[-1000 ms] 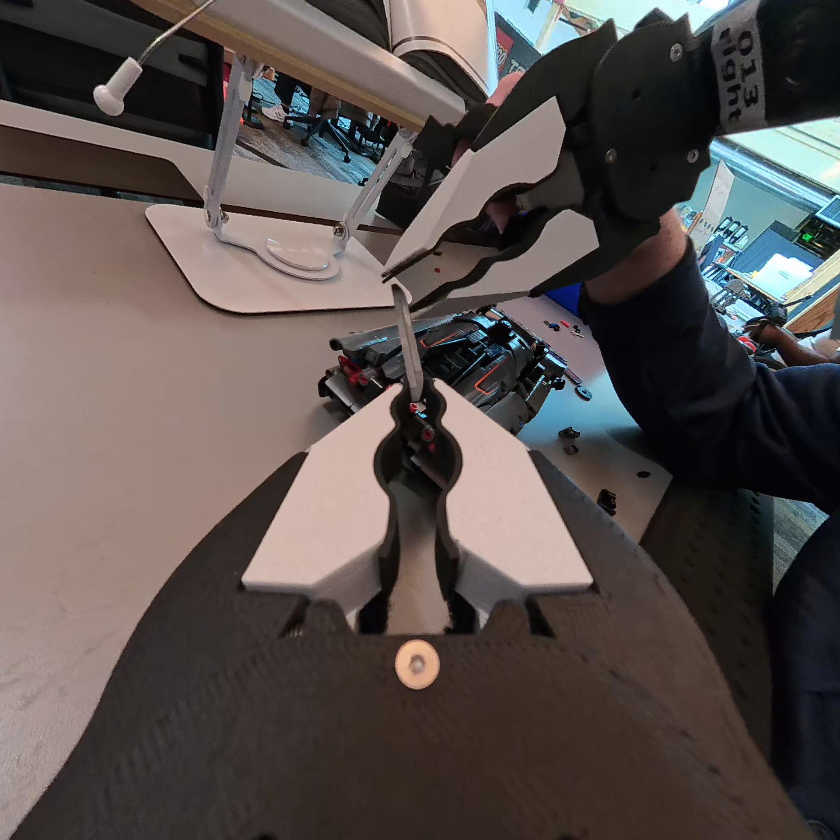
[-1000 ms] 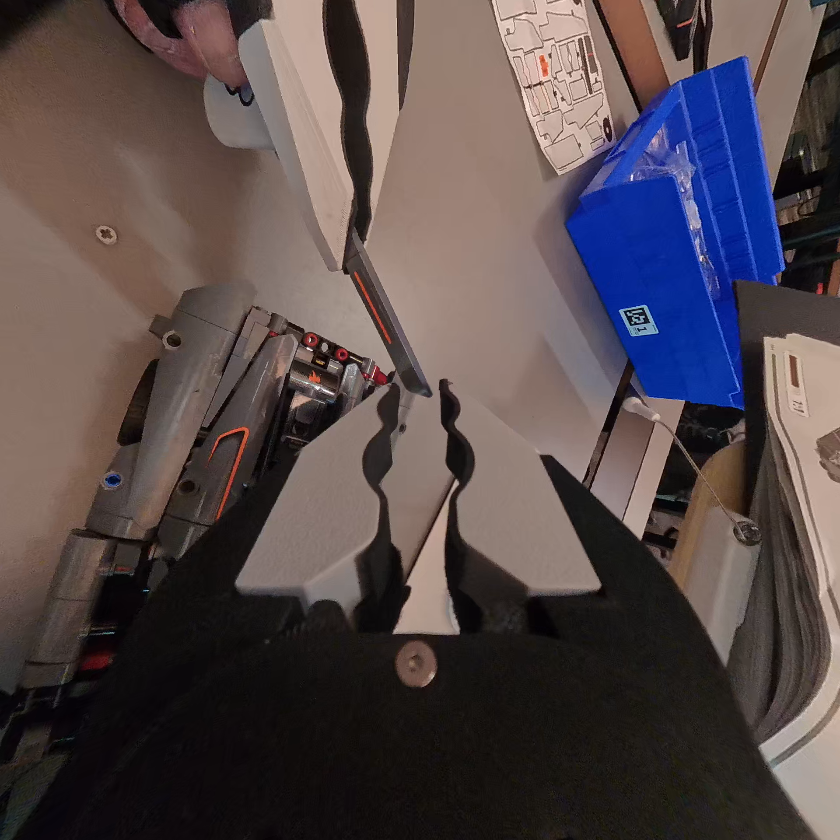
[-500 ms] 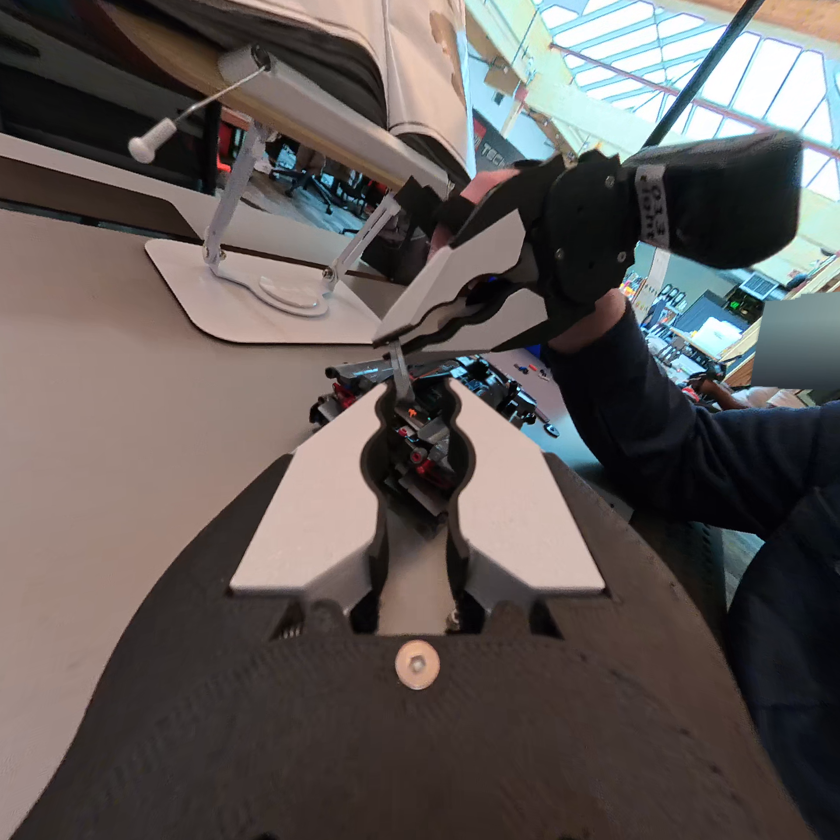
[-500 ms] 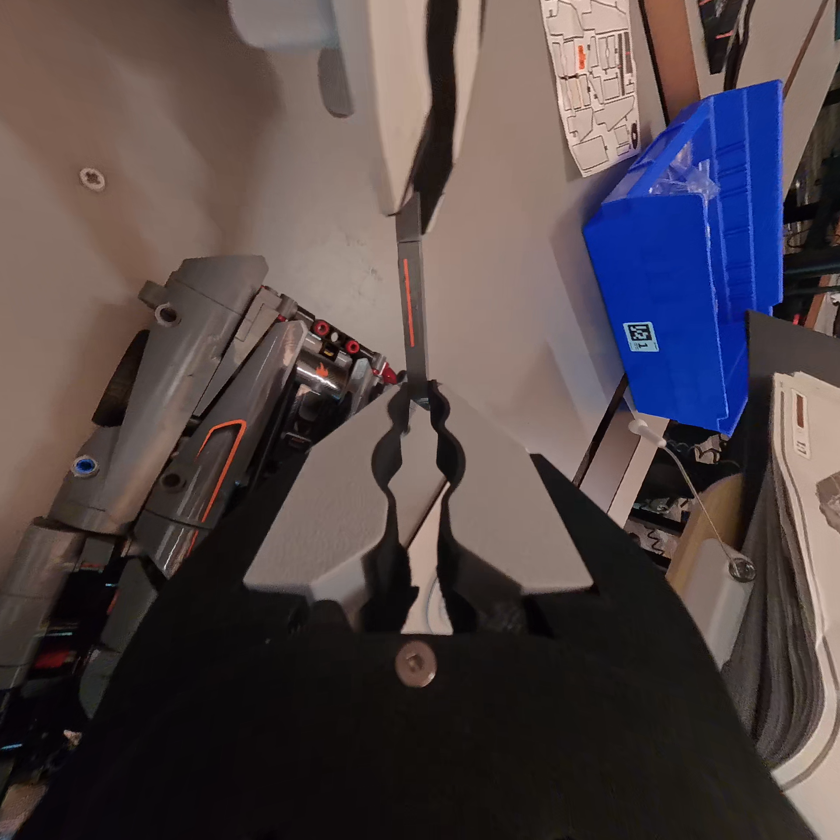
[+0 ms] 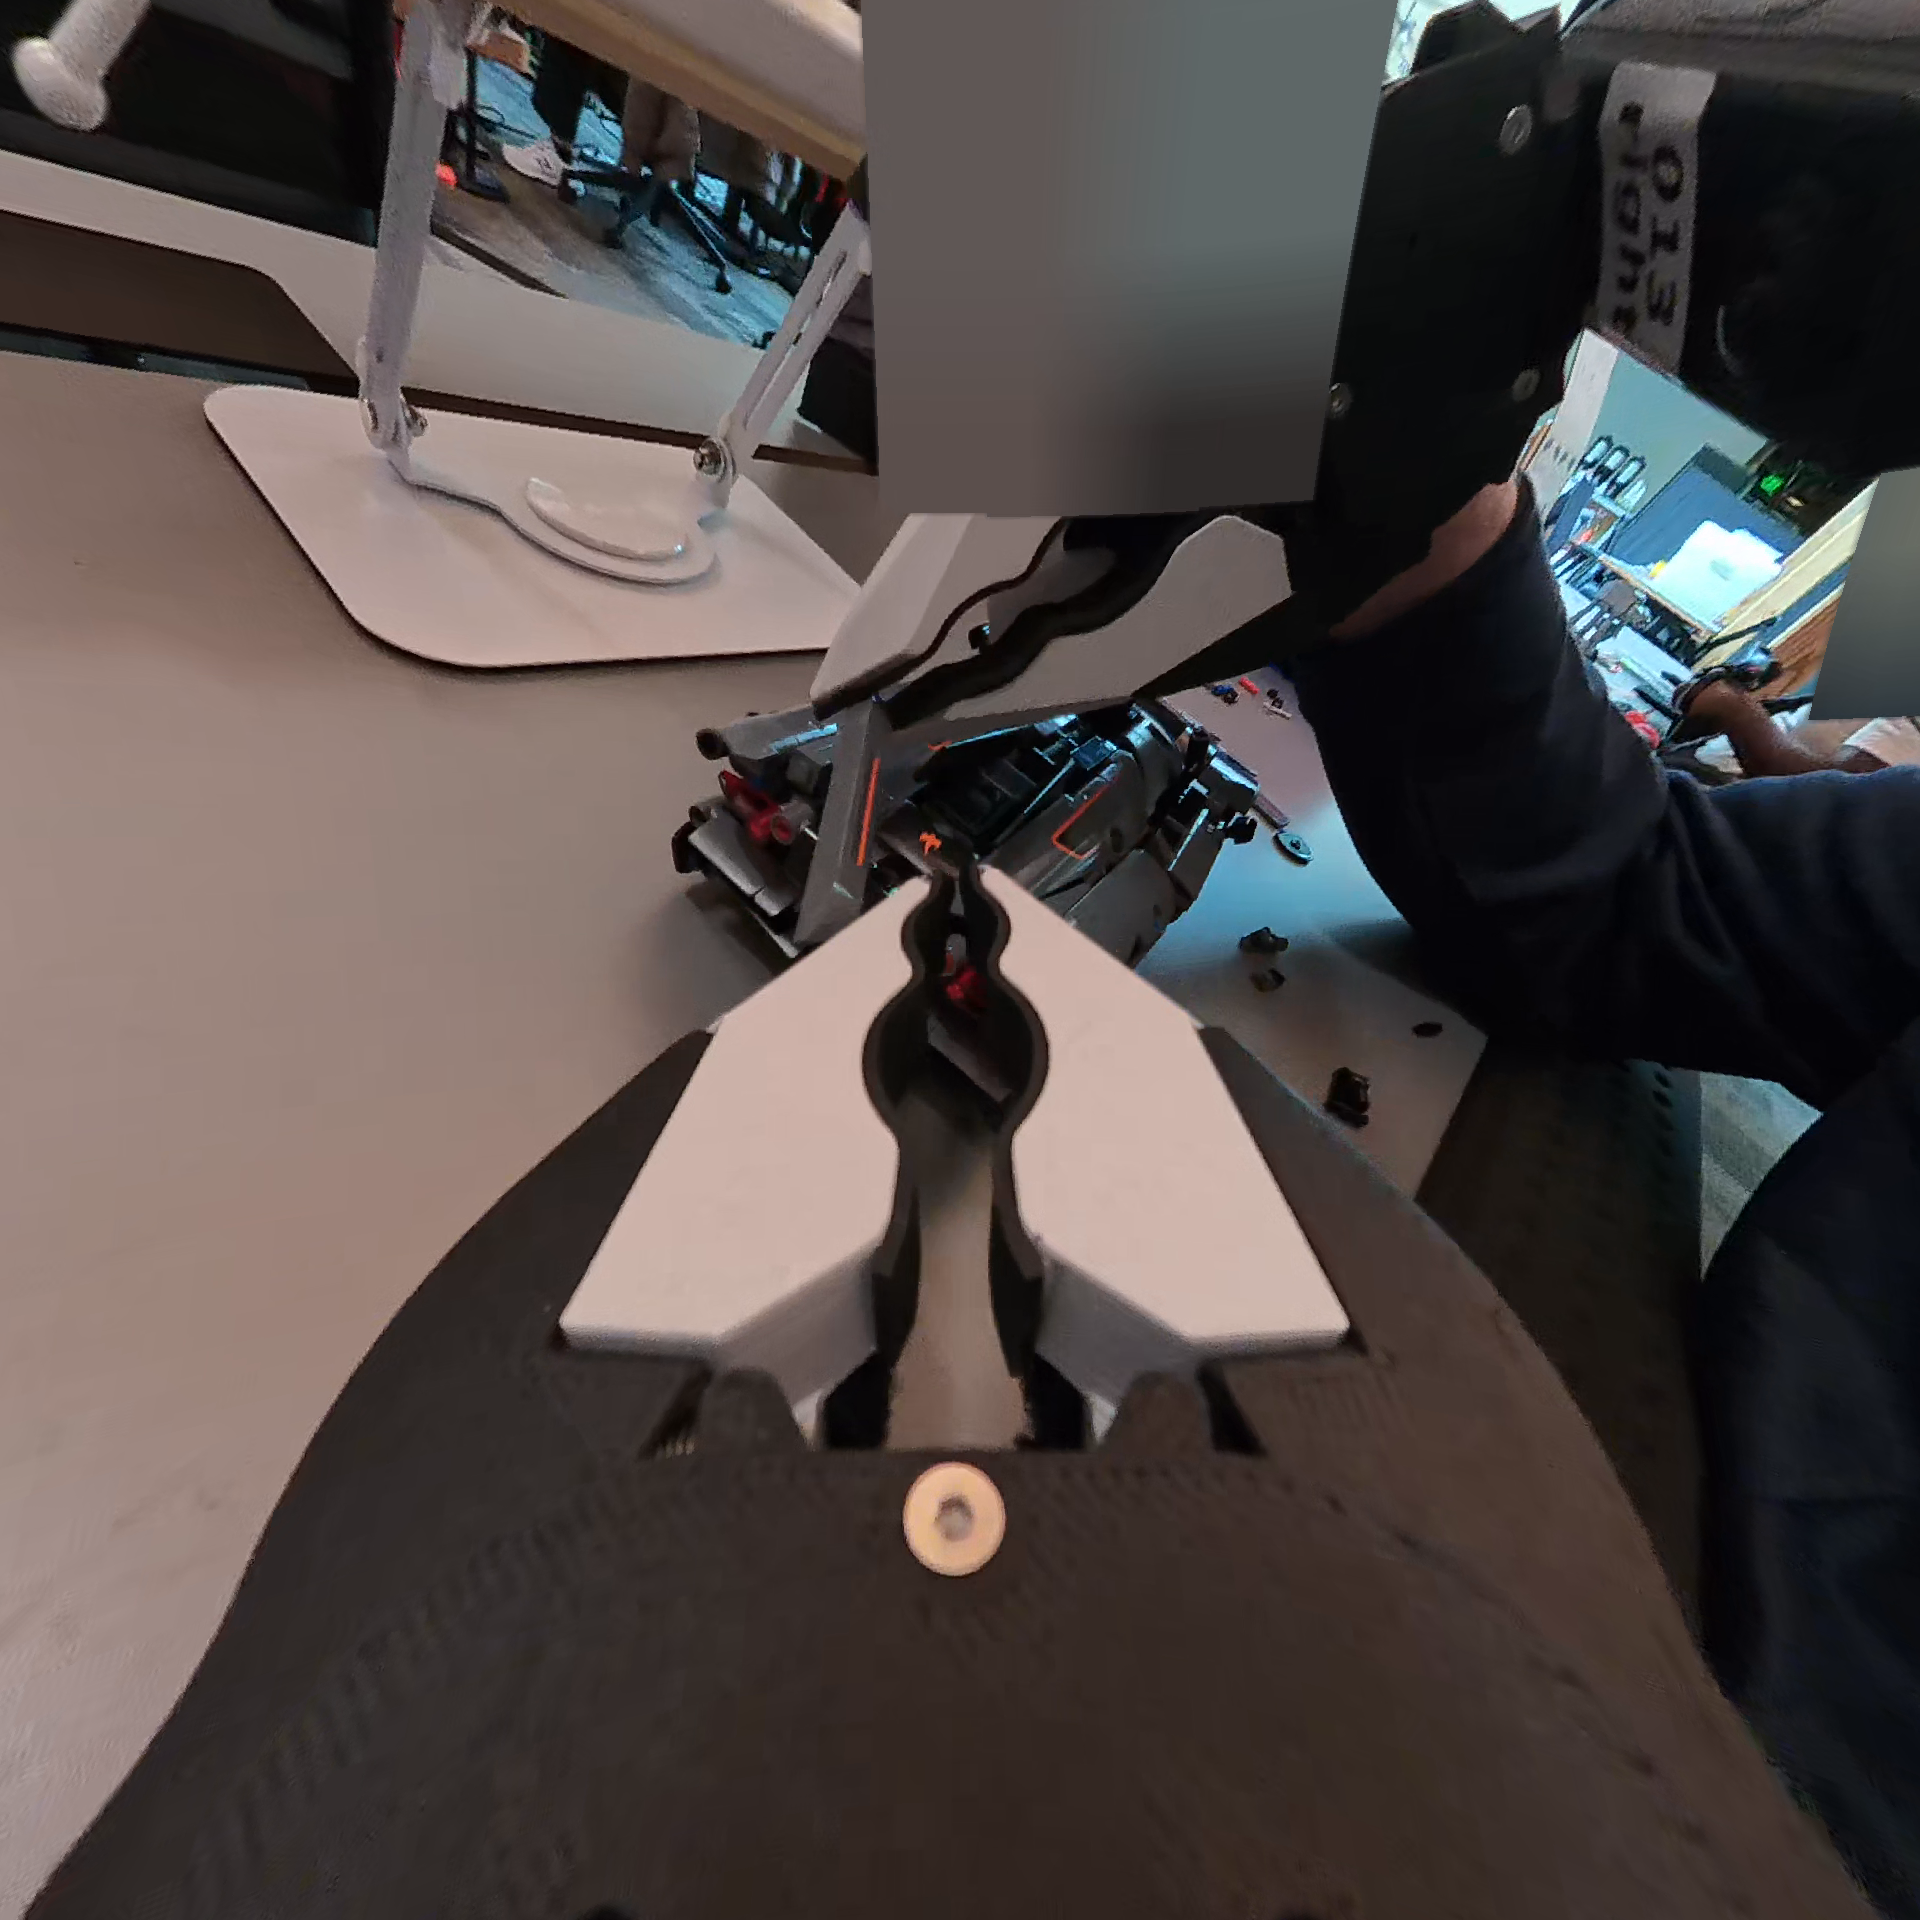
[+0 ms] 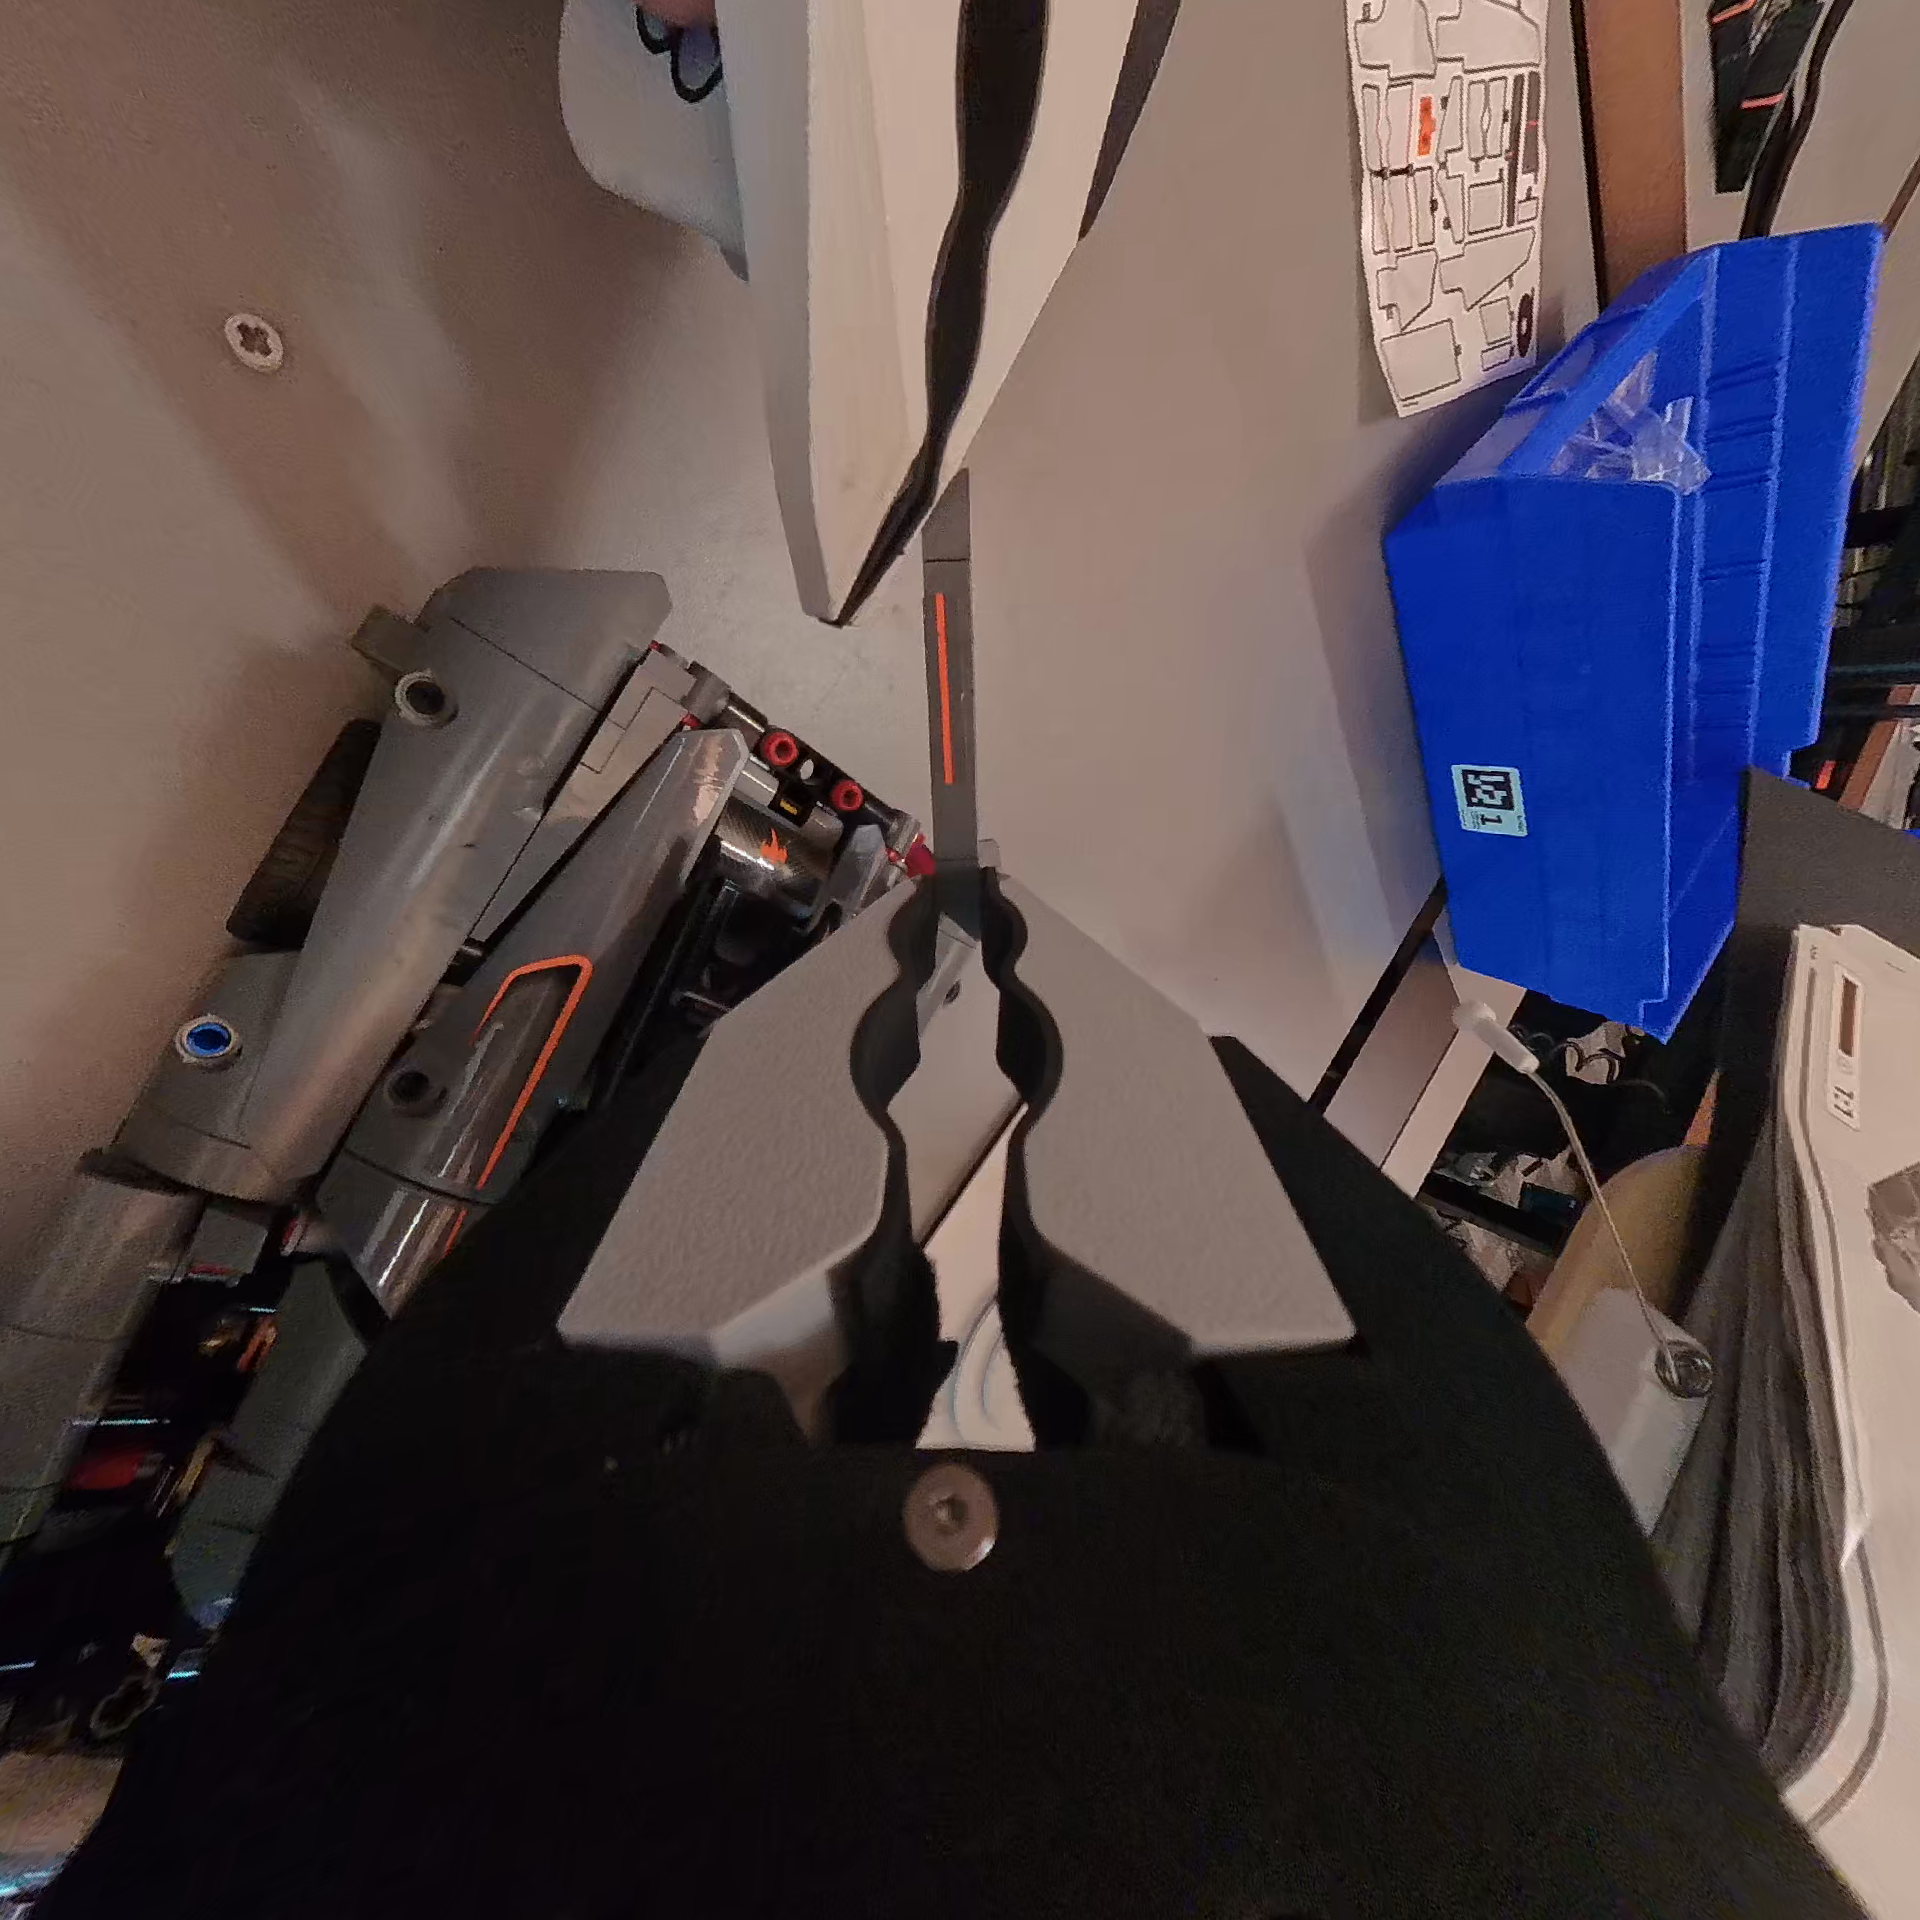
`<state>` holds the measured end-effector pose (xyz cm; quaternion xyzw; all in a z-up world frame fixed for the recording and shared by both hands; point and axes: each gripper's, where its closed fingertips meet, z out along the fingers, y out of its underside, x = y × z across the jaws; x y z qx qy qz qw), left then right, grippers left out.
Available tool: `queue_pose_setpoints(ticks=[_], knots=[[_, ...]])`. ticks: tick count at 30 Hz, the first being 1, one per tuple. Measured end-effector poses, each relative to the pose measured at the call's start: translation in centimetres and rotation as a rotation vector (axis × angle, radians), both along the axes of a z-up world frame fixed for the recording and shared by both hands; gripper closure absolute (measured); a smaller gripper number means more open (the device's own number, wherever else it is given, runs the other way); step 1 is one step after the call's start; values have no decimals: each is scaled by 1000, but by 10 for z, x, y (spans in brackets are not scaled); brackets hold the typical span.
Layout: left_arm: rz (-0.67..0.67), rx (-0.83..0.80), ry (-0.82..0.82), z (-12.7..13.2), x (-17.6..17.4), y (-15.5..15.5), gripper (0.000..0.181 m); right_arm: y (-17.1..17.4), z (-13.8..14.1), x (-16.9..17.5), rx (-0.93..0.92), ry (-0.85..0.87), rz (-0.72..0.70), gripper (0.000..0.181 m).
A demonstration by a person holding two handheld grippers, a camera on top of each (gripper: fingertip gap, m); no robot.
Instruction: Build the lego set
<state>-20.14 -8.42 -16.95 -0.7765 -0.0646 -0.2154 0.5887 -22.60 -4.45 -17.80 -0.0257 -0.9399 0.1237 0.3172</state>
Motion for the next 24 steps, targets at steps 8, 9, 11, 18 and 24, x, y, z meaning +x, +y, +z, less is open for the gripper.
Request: queue_pose_setpoints(ticks=[8,9,11,18,24], knots=[[65,74,39,15,-13,-7,167,5,2,0,-2,0,-15,175],[81,80,69,17,-15,-7,162,6,2,0,-6,-4,-22,175],[126,47,144,13,-21,-7,157,6,3,0,-19,-16,-34,175],[150,32,129,11,-26,-9,158,7,6,1,-58,-37,-65,175],[163,-18,116,1,-29,-8,155,10,7,0,-64,-37,-80,175]])
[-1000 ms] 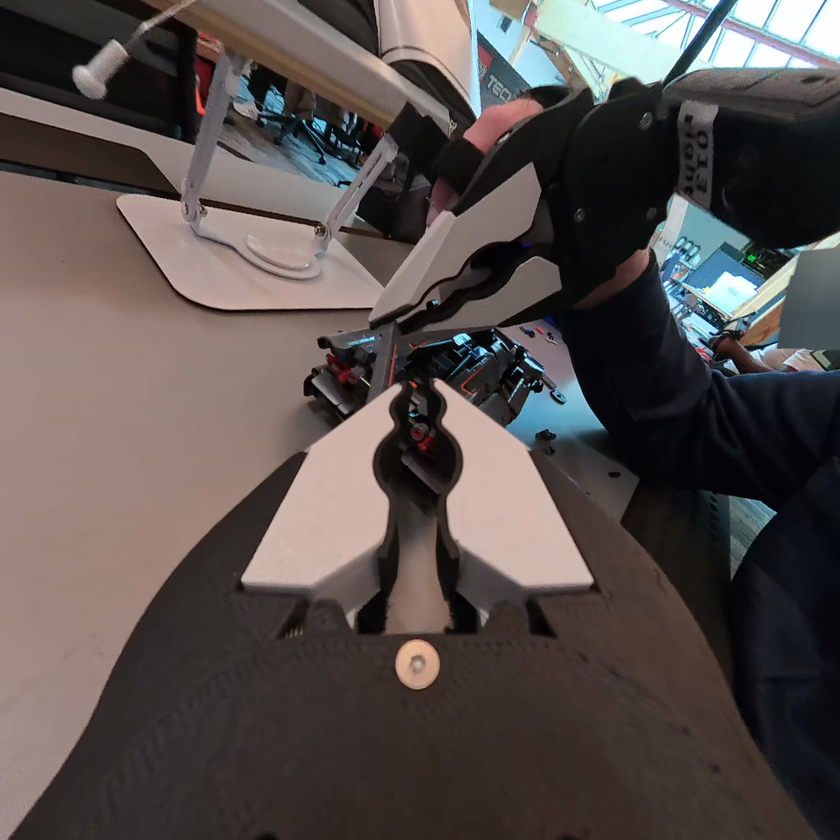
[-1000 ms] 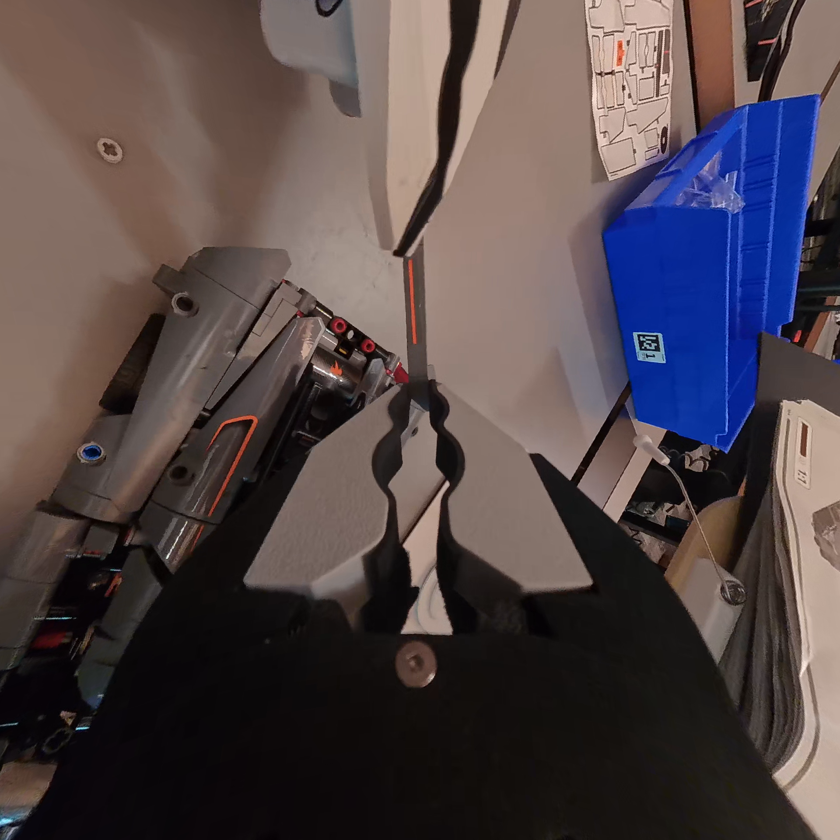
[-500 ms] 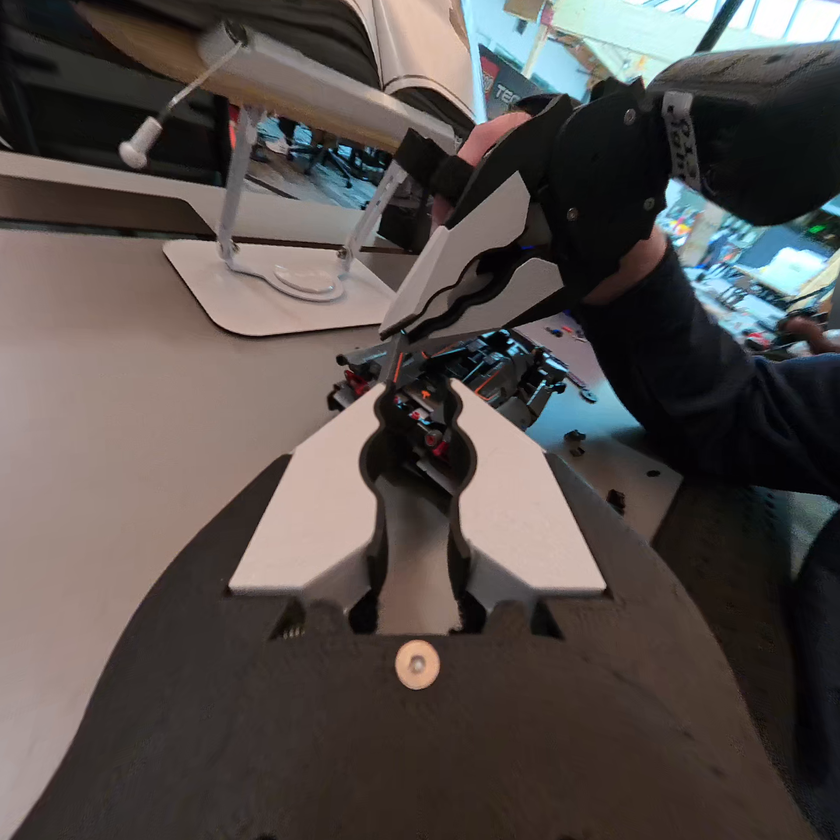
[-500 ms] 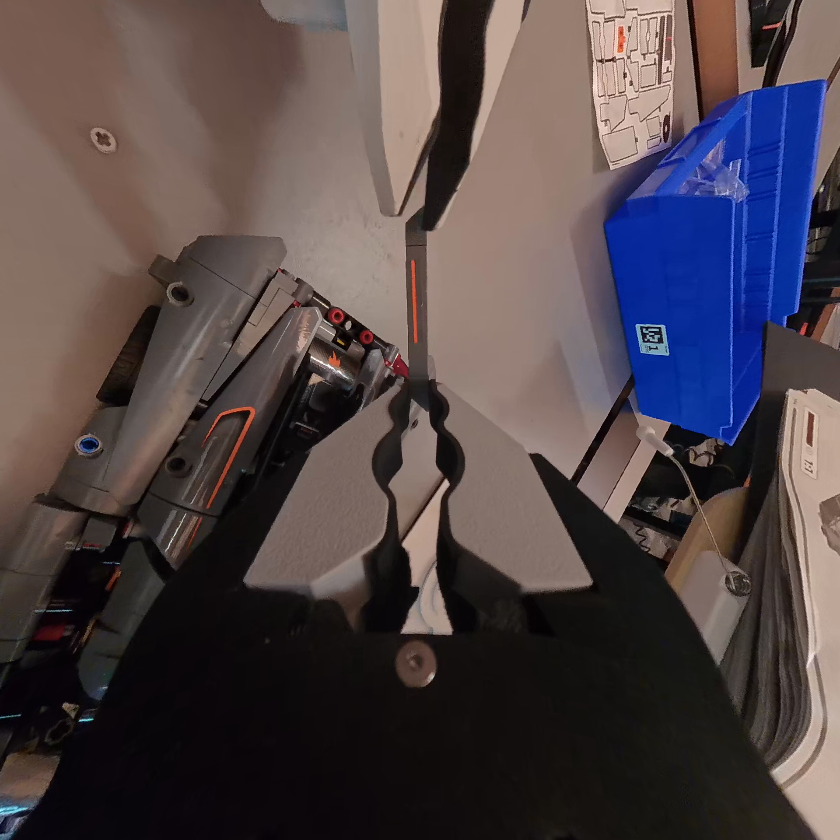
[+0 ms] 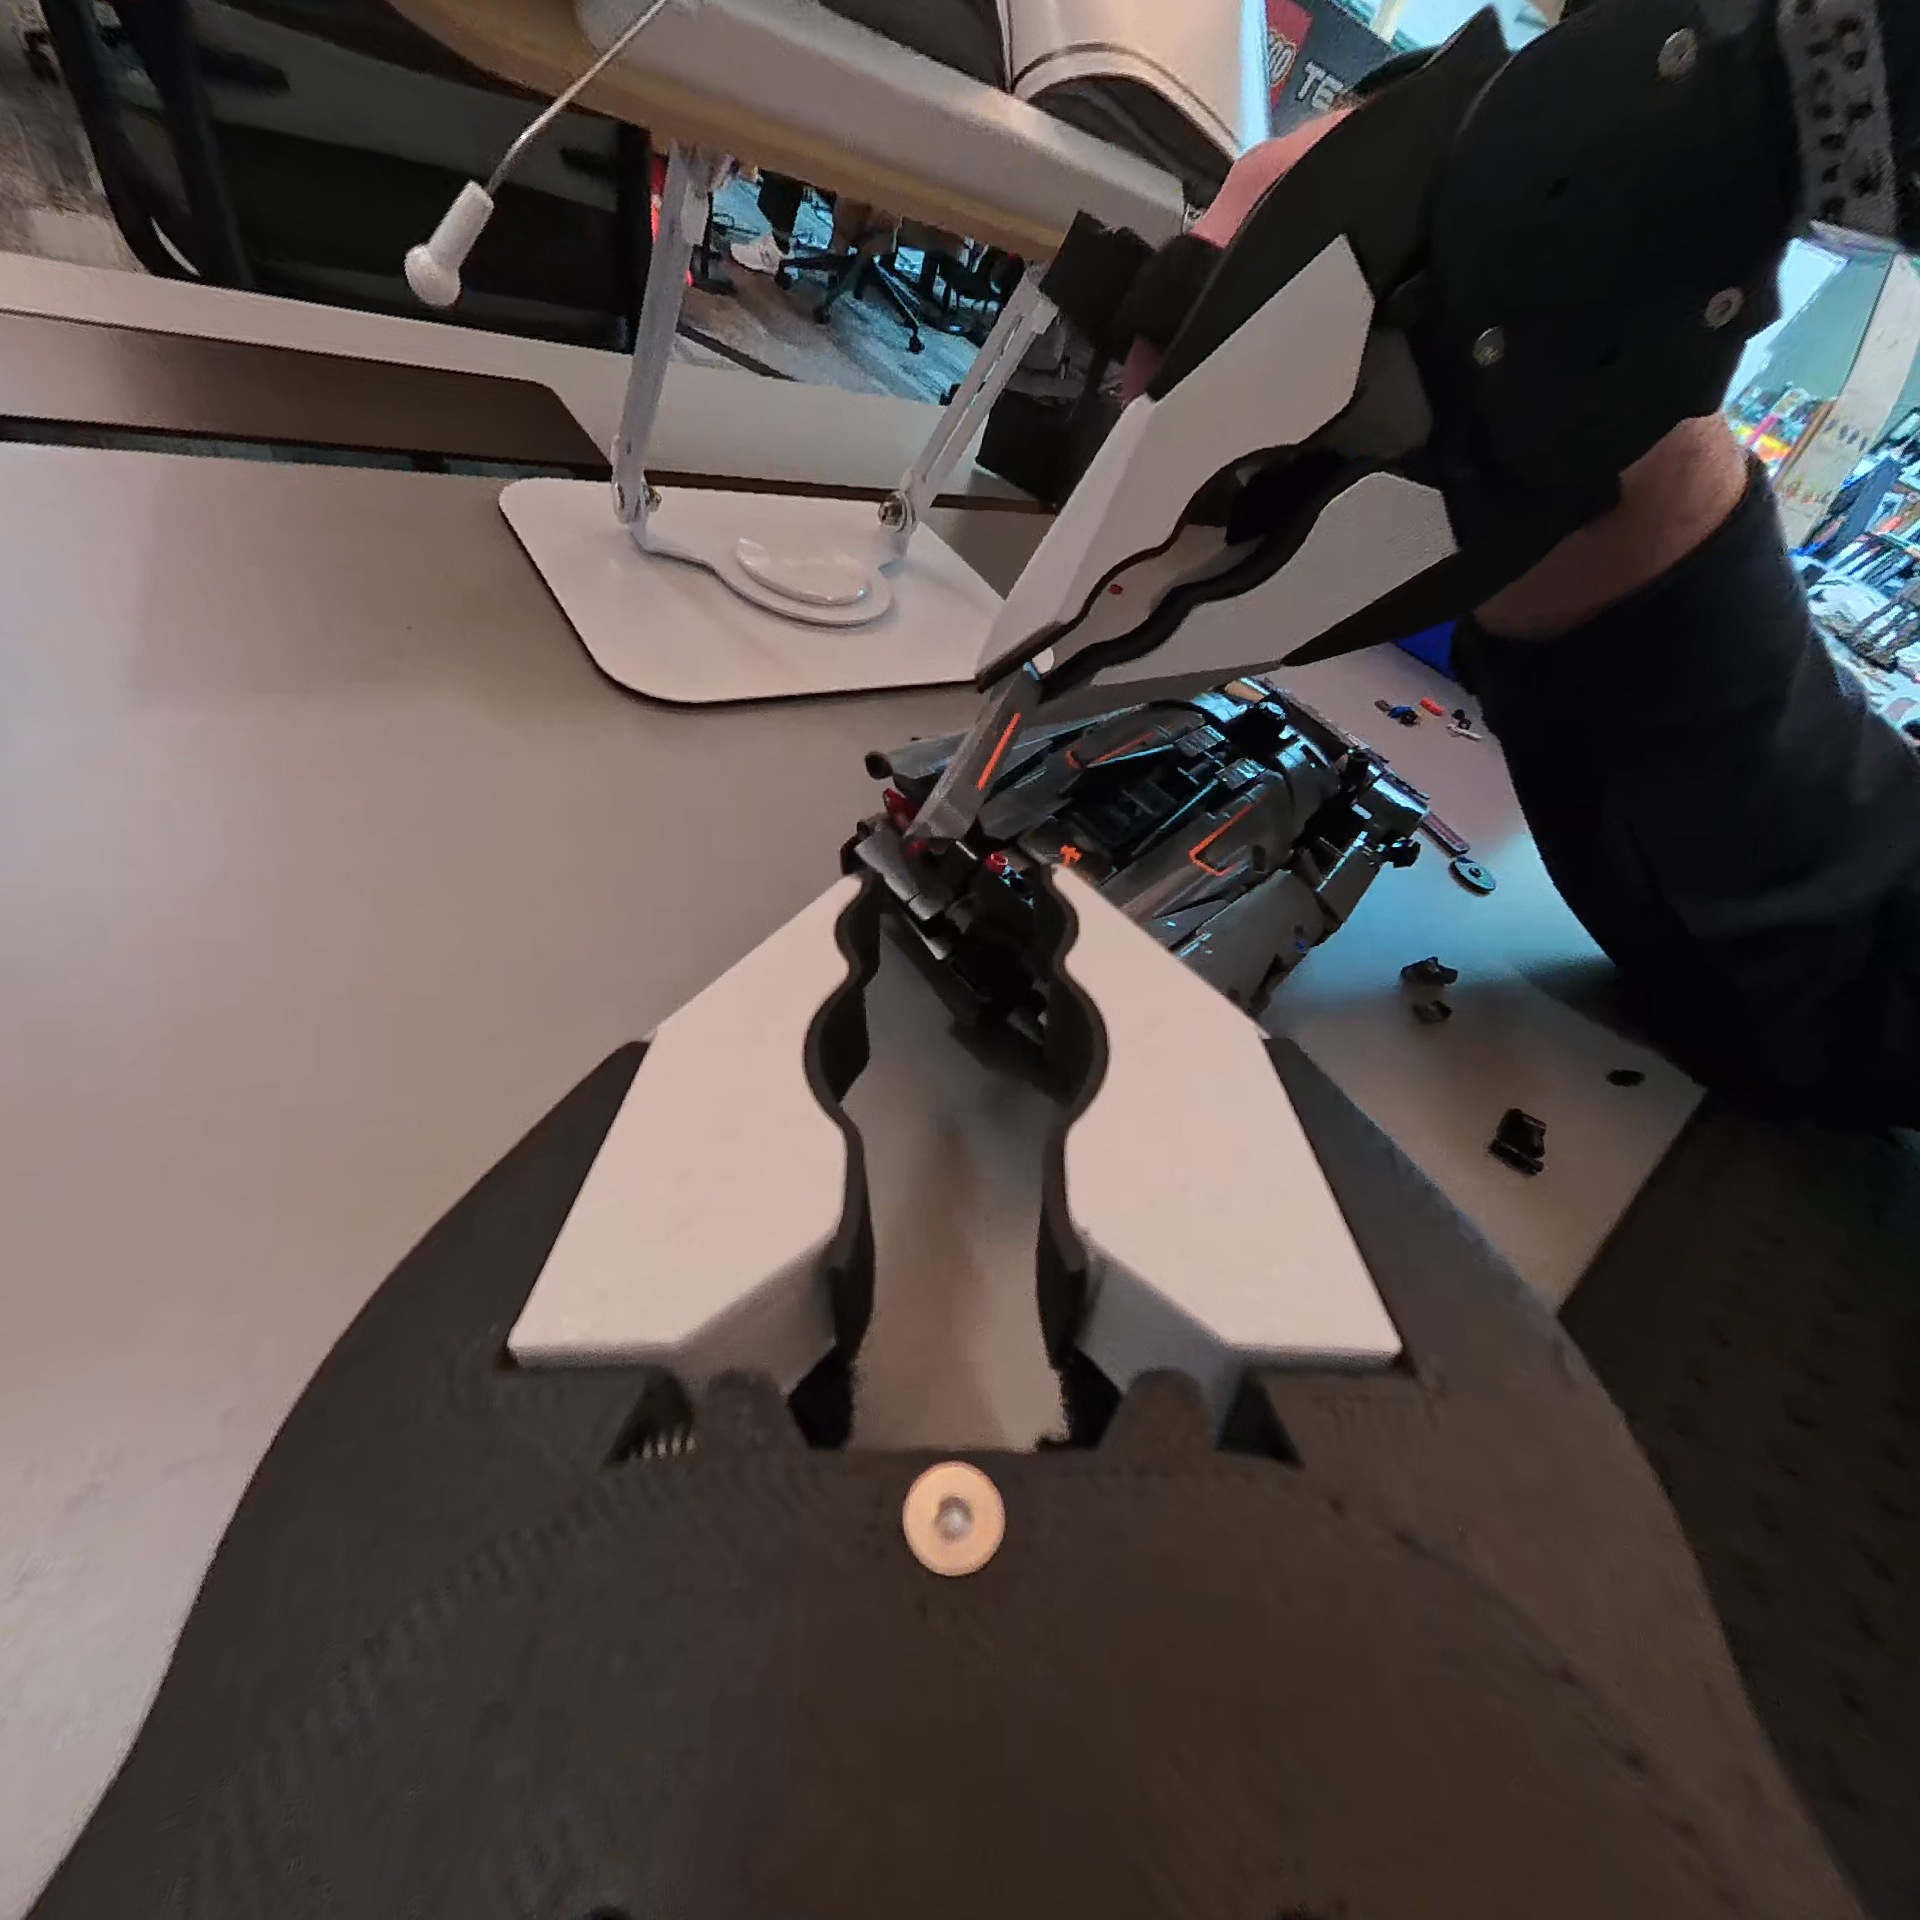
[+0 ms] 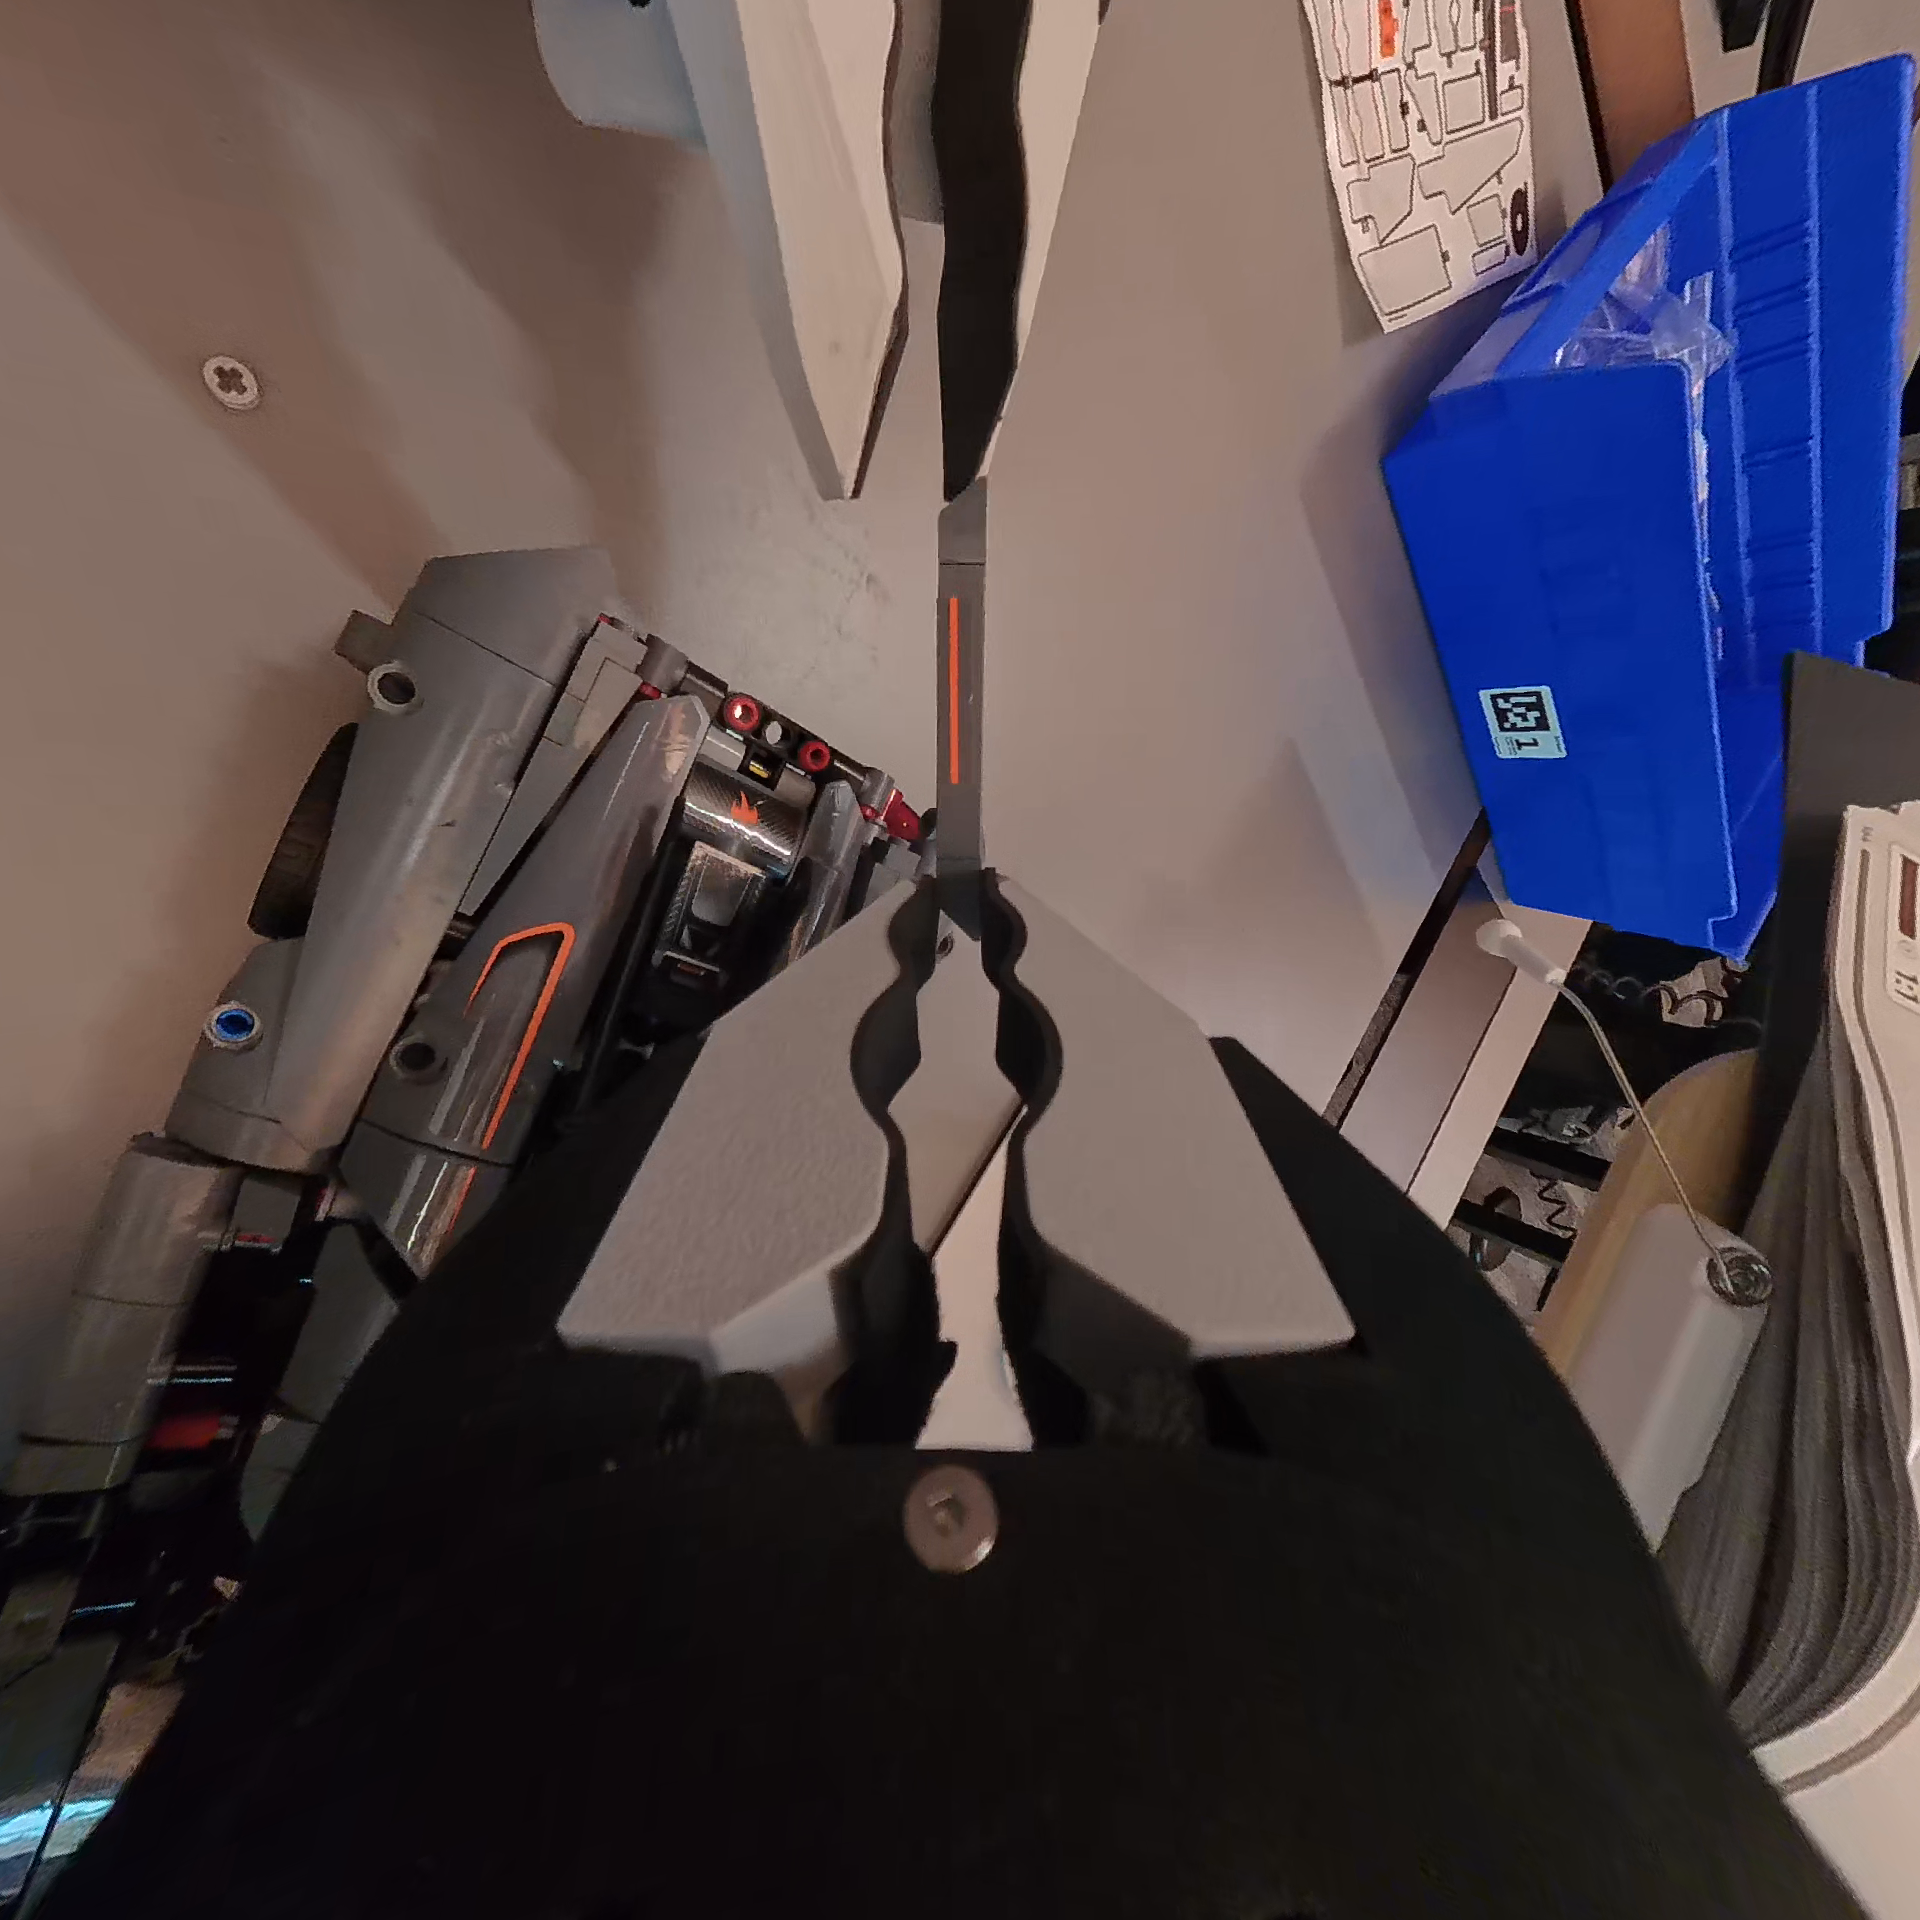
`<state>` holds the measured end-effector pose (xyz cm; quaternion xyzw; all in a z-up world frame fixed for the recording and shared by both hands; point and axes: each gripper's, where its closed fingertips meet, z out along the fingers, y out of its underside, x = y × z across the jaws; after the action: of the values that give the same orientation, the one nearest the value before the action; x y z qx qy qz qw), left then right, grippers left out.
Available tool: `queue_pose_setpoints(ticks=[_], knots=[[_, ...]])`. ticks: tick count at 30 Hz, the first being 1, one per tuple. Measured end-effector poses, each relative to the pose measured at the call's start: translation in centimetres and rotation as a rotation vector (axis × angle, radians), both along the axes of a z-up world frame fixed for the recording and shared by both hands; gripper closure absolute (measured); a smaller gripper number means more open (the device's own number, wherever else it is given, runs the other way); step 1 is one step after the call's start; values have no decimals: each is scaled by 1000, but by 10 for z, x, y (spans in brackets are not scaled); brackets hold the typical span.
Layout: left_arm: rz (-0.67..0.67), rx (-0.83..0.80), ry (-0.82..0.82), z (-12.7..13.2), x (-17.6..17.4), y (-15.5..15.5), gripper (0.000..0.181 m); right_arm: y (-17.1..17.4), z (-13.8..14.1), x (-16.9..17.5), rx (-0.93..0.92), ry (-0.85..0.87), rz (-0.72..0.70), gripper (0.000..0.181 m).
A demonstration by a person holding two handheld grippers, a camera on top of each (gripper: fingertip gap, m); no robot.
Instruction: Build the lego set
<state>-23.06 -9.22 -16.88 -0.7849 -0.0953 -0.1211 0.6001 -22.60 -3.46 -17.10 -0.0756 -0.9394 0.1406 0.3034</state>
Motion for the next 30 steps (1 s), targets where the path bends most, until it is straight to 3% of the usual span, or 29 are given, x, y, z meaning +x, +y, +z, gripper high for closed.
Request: queue_pose_setpoints(ticks=[21,30], knots=[[-24,91,-44,14,4,1,170,-11,5,4,-23,0,26,175],[-24,127,-101,18,2,0,164,-12,6,5,-9,8,24,176]])
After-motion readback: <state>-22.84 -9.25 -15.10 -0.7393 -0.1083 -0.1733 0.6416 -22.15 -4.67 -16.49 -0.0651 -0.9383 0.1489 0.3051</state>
